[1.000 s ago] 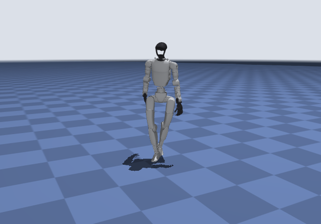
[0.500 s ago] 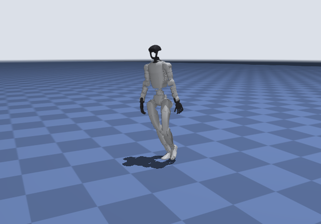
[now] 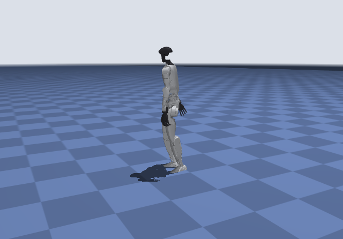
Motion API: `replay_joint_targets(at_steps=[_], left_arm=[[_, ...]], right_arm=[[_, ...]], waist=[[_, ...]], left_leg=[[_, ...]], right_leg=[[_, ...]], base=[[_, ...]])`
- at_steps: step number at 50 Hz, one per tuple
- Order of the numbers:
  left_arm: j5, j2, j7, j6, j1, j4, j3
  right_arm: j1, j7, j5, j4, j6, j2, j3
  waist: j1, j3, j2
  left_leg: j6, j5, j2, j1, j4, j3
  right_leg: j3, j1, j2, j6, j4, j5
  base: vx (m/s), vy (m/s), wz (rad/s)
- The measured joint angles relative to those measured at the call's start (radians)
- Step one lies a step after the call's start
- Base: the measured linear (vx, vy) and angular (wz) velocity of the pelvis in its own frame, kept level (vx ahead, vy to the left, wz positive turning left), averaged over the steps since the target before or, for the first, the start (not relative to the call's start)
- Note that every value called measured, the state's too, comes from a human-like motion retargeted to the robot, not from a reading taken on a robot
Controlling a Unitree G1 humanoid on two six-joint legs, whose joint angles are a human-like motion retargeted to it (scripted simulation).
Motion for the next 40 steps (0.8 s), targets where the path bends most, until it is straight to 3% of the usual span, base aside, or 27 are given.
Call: replay_joint_targets(at_steps=[4,8,10,13,15,17,20,24,29,31,33,35,38,40], left_arm=[[-0.013,-0.001,-0.01,-0.019,-0.005,-0.03,0.013],[-0.009,-0.013,-0.047,-0.032,-0.014,-0.062,0.012],[-0.01,-0.035,-0.055,-0.037,-0.013,-0.066,-0.007],[0.01,-0.072,-0.067,-0.046,-0.002,-0.064,-0.014],[0.04,-0.097,-0.063,-0.064,0.017,-0.065,-0.03],[0.088,-0.103,-0.072,-0.09,0.052,-0.075,-0.04],[0.166,-0.047,-0.1,-0.155,0.073,-0.096,-0.06],[0.218,-0.004,-0.043,-0.148,0.094,-0.076,-0.054],[0.096,-0.014,0.001,-0.105,0.113,-0.005,0.047],[0.034,-0.028,-0.009,-0.104,0.122,0.016,0.087],[-0.01,-0.044,-0.023,-0.116,0.131,0.028,0.104],[-0.021,-0.063,-0.031,-0.129,0.142,0.028,0.096],[0.013,-0.074,-0.045,-0.125,0.148,0.014,0.066],[0.052,-0.076,-0.049,-0.126,0.144,0.001,0.041]], right_arm=[[0.012,0.037,0.022,0.028,-0.013,-0.004,-0.027],[0.03,0.059,0.044,0.069,-0.019,-0.008,-0.053],[0.048,0.056,0.055,0.095,-0.014,-0.019,-0.072],[0.068,0.056,0.043,0.119,-0.005,-0.039,-0.084],[0.076,0.048,0.044,0.126,0.001,-0.05,-0.096],[0.071,0.029,0.054,0.127,-0.003,-0.055,-0.091],[0.023,-0.01,0.074,0.085,-0.045,-0.04,-0.09],[-0.02,-0.017,0.071,-0.032,-0.083,0.005,-0.065],[-0.077,-0.001,-0.002,-0.182,-0.117,0.029,0.017],[-0.097,0.012,-0.039,-0.236,-0.129,0.032,0.053],[-0.112,0.019,-0.061,-0.278,-0.141,0.031,0.084],[-0.121,0.014,-0.064,-0.301,-0.151,0.025,0.105],[-0.129,0.006,-0.05,-0.292,-0.142,0.025,0.109],[-0.122,0.0,-0.031,-0.276,-0.124,0.026,0.096]], waist=[[-0.021,-0.007,-0.038],[0.018,-0.012,-0.036],[0.011,-0.017,-0.006],[-0.026,-0.033,0.012],[-0.027,-0.046,0.009],[0.01,-0.031,-0.033],[0.073,0.064,-0.062],[0.131,0.087,-0.029],[0.173,0.068,0.002],[0.174,0.063,0.01],[0.166,0.056,0.013],[0.145,0.044,0.015],[0.147,0.054,0.041],[0.148,0.071,0.074]], left_leg=[[0.016,-0.045,-0.073,0.087,-0.055,0.096],[-0.011,-0.078,-0.114,0.174,-0.107,0.237],[-0.023,-0.09,-0.113,0.215,-0.113,0.274],[-0.011,-0.053,-0.136,0.245,-0.062,0.26],[0.021,0.038,-0.136,0.26,0.022,0.296],[0.102,0.131,-0.119,0.3,0.19,0.321],[0.102,0.174,-0.002,0.214,0.641,0.058],[0.102,0.078,0.098,-0.003,0.956,-0.098],[0.102,-0.044,0.213,-0.16,0.904,-0.095],[0.102,-0.062,0.183,-0.24,0.784,-0.121],[0.102,-0.045,0.095,-0.315,0.604,-0.171],[0.072,0.025,-0.044,-0.368,0.365,-0.278],[-0.123,0.074,-0.11,-0.393,0.131,-0.552],[-0.306,0.125,-0.11,-0.379,0.039,-0.683]], right_leg=[[-0.177,-0.036,0.001,-0.058,-0.13,-0.018],[-0.362,-0.02,0.034,-0.25,-0.19,-0.022],[-0.37,0.0,0.047,-0.288,-0.186,-0.085],[-0.228,-0.012,0.022,-0.266,-0.142,-0.096],[-0.229,0.024,-0.018,-0.249,-0.136,-0.089],[-0.124,0.103,-0.015,-0.244,-0.154,-0.12],[0.038,0.27,0.087,-0.288,-0.22,-0.184],[0.149,0.31,0.173,-0.345,-0.3,-0.136],[0.28,0.301,0.229,-0.368,-0.339,-0.085],[0.344,0.283,0.226,-0.351,-0.337,-0.055],[0.399,0.255,0.2,-0.32,-0.334,-0.023],[0.44,0.224,0.153,-0.276,-0.322,-0.006],[0.535,0.232,0.188,-0.267,-0.298,-0.016],[0.588,0.26,0.232,-0.263,-0.289,-0.019]], base=[[0.25,0.0,-1.99],[0.41,-0.02,-1.93],[0.59,-0.01,-0.7],[0.61,0.03,-0.5],[0.67,-0.01,-0.96],[0.93,-0.38,-2.7],[1.0,-0.98,-3.25],[0.15,-0.31,-2.15],[0.04,0.15,-2.07],[0.01,0.42,-2.0],[-0.02,0.61,-1.72],[0.16,0.65,-1.56],[0.27,0.26,-2.07],[0.48,0.25,-1.94]])
